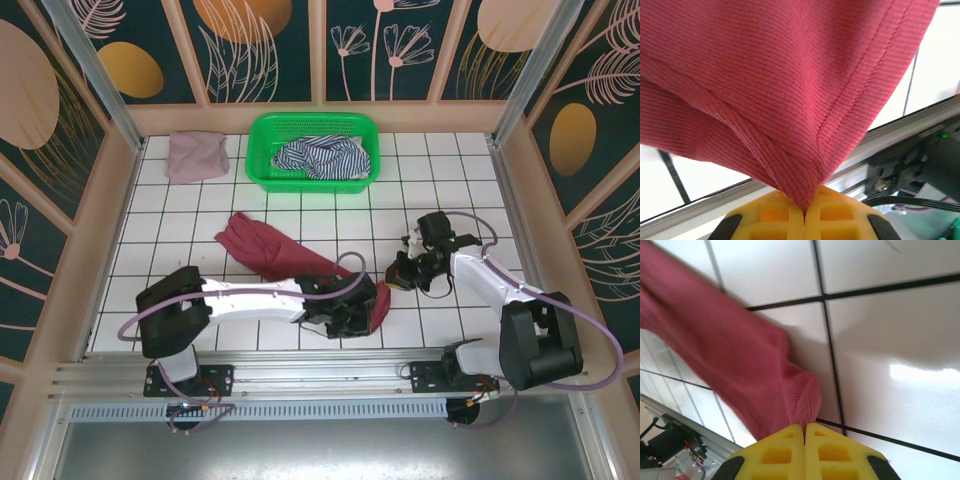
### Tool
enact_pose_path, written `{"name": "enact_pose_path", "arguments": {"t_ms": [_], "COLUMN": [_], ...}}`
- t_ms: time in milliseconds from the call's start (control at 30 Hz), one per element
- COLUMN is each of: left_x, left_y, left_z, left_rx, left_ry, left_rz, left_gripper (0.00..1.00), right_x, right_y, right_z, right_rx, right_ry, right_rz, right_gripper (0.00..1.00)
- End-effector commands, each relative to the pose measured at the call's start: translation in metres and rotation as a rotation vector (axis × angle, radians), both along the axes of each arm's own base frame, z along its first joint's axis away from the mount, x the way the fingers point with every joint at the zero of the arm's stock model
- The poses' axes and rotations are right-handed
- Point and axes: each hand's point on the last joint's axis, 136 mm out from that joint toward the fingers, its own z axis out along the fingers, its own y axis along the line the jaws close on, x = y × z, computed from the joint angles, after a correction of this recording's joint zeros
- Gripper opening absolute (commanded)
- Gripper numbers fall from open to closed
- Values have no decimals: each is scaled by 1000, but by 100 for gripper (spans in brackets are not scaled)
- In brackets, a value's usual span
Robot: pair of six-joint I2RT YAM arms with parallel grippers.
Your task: Fold and stack the tank tops
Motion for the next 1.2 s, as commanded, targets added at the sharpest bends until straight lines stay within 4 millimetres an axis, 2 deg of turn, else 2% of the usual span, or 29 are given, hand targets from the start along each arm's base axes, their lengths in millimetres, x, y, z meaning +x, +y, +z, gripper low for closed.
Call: {"name": "enact_pose_path", "arguments": {"t_ms": [0, 300, 533, 667, 867, 967, 1067, 1167], "left_x": [10, 47, 78, 91, 109, 119, 127, 126], "left_y": [16, 61, 108, 136, 168, 183, 195, 203], "left_z": [20, 36, 39, 30, 22, 17, 17, 14], "left_rx": [-12, -6, 33, 63, 93, 113, 143, 161], "left_ry": [-23, -46, -68, -67, -69, -75, -86, -81], "left_rz": [27, 147, 240, 285, 331, 354, 365, 370], "left_gripper": [0, 0, 0, 0, 0, 0, 0, 0], "right_x": [9, 42, 74, 90, 116, 117, 120, 119], "right_y": [22, 78, 116, 144, 174, 196, 209, 216], "right_z": [23, 55, 69, 68, 58, 51, 42, 34], "right_rx": [76, 202, 267, 295, 319, 326, 324, 317], "right_ry": [-23, -77, -111, -119, -123, -117, -104, -93], "right_rz": [25, 65, 81, 119, 133, 164, 178, 190], "right_gripper": [0, 0, 0, 0, 0, 0, 0, 0]}}
